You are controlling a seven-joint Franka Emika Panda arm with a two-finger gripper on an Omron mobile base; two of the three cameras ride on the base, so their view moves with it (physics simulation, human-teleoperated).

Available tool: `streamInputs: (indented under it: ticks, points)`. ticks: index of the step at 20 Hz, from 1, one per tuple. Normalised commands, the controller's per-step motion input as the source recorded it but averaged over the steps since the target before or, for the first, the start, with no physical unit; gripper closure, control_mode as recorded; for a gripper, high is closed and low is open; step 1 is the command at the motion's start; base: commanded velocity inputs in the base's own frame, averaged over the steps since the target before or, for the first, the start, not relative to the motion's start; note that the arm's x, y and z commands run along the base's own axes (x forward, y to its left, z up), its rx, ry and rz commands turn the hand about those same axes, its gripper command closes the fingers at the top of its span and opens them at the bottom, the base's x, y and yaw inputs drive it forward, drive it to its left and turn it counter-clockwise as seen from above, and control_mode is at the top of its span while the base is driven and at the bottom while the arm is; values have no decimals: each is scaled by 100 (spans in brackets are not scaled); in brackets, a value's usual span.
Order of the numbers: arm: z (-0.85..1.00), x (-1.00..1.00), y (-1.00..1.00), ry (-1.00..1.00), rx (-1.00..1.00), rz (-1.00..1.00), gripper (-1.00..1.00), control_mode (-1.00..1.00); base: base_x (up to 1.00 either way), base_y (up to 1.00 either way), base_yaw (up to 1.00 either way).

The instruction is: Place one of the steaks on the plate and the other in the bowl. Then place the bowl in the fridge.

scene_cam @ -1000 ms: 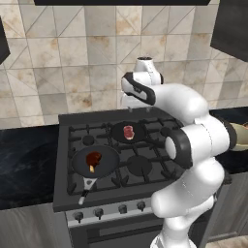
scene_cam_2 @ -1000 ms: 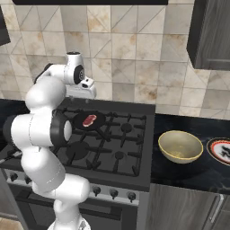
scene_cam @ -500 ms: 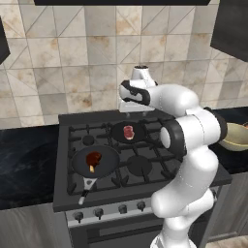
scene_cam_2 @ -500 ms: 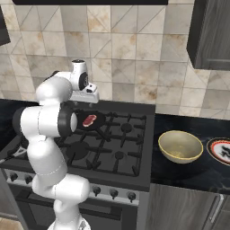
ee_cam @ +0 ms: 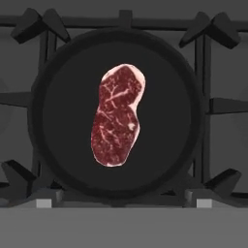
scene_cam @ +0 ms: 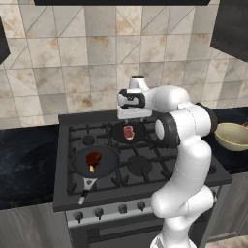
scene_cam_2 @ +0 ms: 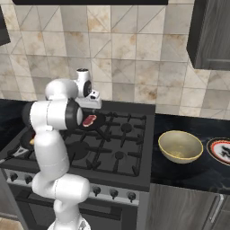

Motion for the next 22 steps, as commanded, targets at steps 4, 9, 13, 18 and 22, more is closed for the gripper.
streamInputs:
  ticks: [4,9,13,18,22]
  points:
    - [-30,16,14,3,0,0,-100,-100,0,0,0]
    - [-32,0,8,13,0,0,-100,-100,0,0,0]
    - [-31,0,0,17,0,0,-100,-100,0,0,0]
    - [-25,6,0,2,0,0,-100,-100,0,0,0]
    - [-39,12,0,4,0,0,-100,-100,0,0,0]
